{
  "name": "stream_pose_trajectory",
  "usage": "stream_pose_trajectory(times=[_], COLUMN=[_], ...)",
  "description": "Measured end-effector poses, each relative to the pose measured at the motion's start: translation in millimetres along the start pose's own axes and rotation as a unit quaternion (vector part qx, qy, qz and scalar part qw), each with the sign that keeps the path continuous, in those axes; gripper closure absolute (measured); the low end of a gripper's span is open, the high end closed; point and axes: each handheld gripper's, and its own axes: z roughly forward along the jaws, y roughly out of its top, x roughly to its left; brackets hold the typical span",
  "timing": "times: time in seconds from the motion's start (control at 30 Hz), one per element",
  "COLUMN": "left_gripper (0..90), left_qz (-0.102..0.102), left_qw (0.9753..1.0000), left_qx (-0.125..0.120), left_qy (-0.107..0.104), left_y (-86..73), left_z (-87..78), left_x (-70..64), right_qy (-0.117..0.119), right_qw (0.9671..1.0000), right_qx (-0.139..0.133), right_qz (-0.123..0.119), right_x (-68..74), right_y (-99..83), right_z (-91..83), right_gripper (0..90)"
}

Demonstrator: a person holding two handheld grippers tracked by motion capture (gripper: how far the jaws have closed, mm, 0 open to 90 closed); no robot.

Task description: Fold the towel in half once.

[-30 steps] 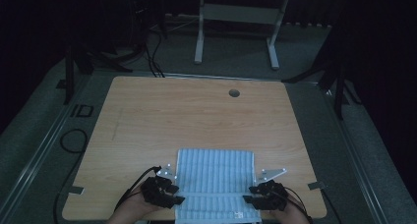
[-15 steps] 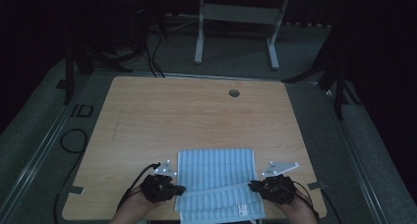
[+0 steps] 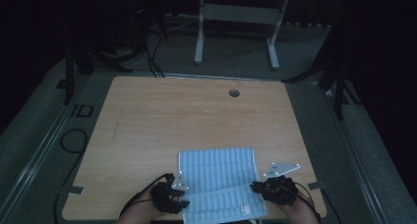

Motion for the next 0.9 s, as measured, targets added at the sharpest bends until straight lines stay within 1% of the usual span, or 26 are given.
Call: stream_pose_trajectory(times=[0.03,0.07,0.1,0.13,0.17,0.2,0.23,0.3,0.33,0.37,0.43,0.47,0.5,0.53,0.6,0.63,0.67,0.7,0.73,0.77,0.8,0.83,0.87,0.9], left_gripper=[59.4,62.9,66.9,68.0,73.1,75.7,79.3,81.0,81.4,81.4,81.4,81.4,81.4,81.4,81.2,80.3,76.4,76.4,65.0,61.4,57.8,57.5,57.4,57.4], left_qz=[0.004,0.008,0.013,0.016,0.019,0.016,0.010,0.010,0.001,-0.004,-0.021,-0.021,-0.035,-0.041,-0.028,-0.022,-0.022,-0.011,0.001,0.002,0.000,-0.002,-0.002,-0.002], left_qw=[1.0000,1.0000,0.9999,0.9999,0.9998,0.9998,0.9999,0.9999,0.9999,0.9996,0.9981,0.9981,0.9951,0.9934,0.9917,0.9904,0.9904,0.9818,0.9785,0.9786,0.9799,0.9805,0.9805,0.9805], left_qx=[0.002,0.002,0.003,0.003,0.003,-0.001,-0.003,-0.003,-0.017,-0.027,-0.058,-0.058,-0.092,-0.107,-0.122,-0.123,-0.123,-0.120,-0.124,-0.122,-0.116,-0.116,-0.116,-0.116], left_qy=[0.003,0.002,0.005,0.007,0.005,0.010,0.007,0.007,0.000,-0.002,-0.004,-0.004,0.000,-0.002,-0.029,-0.058,-0.058,-0.147,-0.165,-0.166,-0.162,-0.158,-0.158,-0.158], left_y=[0.6,1.0,1.5,1.9,2.1,2.3,2.4,2.4,2.9,3.3,4.6,4.6,6.6,7.6,9.9,10.6,10.6,11.0,10.5,10.7,11.0,10.8,10.8,10.8], left_z=[-0.3,-0.5,-0.6,-1.0,-1.7,-2.4,-3.3,-3.3,-7.9,-11.5,-23.3,-23.3,-39.4,-46.2,-58.6,-62.7,-62.7,-66.1,-67.4,-67.7,-67.5,-66.9,-66.9,-66.9], left_x=[-2.0,-4.2,-6.0,-7.2,-7.7,-8.0,-7.4,-7.4,-5.5,-4.6,-2.3,-2.3,-3.5,-5.5,-13.6,-17.3,-17.3,-23.8,-28.6,-31.2,-32.1,-30.9,-30.9,-30.9], right_qy=[0.001,0.001,0.000,-0.001,0.000,-0.001,0.000,0.000,0.000,0.000,-0.001,-0.001,-0.004,-0.007,-0.008,-0.011,-0.011,-0.009,0.011,0.017,0.012,-0.001,-0.001,-0.012], right_qw=[1.0000,1.0000,1.0000,1.0000,1.0000,1.0000,1.0000,1.0000,1.0000,1.0000,0.9999,0.9999,0.9998,0.9993,0.9985,0.9980,0.9980,0.9976,0.9978,0.9980,0.9983,0.9985,0.9985,0.9984], right_qx=[0.001,0.002,0.002,0.002,0.002,0.000,0.000,-0.001,-0.003,-0.004,-0.014,-0.014,-0.019,-0.036,-0.053,-0.062,-0.062,-0.069,-0.065,-0.058,-0.052,-0.048,-0.048,-0.050], right_qz=[0.001,0.001,0.000,0.001,0.002,0.004,0.004,0.004,0.004,0.003,0.003,0.003,0.002,0.001,-0.003,-0.003,-0.003,-0.006,-0.011,-0.019,-0.025,-0.028,-0.028,-0.024], right_x=[0.1,0.3,0.2,0.1,-0.3,-0.6,-0.8,-0.8,-1.0,-1.1,-1.2,-1.2,-0.6,1.6,5.0,8.5,8.5,11.3,16.1,18.3,19.8,20.7,20.7,19.6], right_y=[-0.5,-0.9,-1.4,-1.7,-2.1,-2.3,-2.4,-2.4,-1.9,-1.5,-0.6,-0.6,-0.3,-0.8,-2.7,-5.2,-5.2,-8.2,-15.4,-19.5,-22.2,-24.5,-24.5,-25.4], right_z=[0.6,1.2,1.8,1.9,1.9,1.7,1.4,0.9,-1.0,-2.3,-8.1,-8.1,-12.2,-24.5,-37.7,-46.9,-46.9,-53.9,-64.6,-68.8,-71.5,-74.6,-74.6,-77.0], right_gripper=[82.9,82.9,82.9,82.9,82.9,82.9,82.9,82.9,82.9,82.9,82.9,82.9,82.9,82.9,82.8,82.8,82.8,82.7,78.0,74.2,72.6,71.2,71.2,71.2])
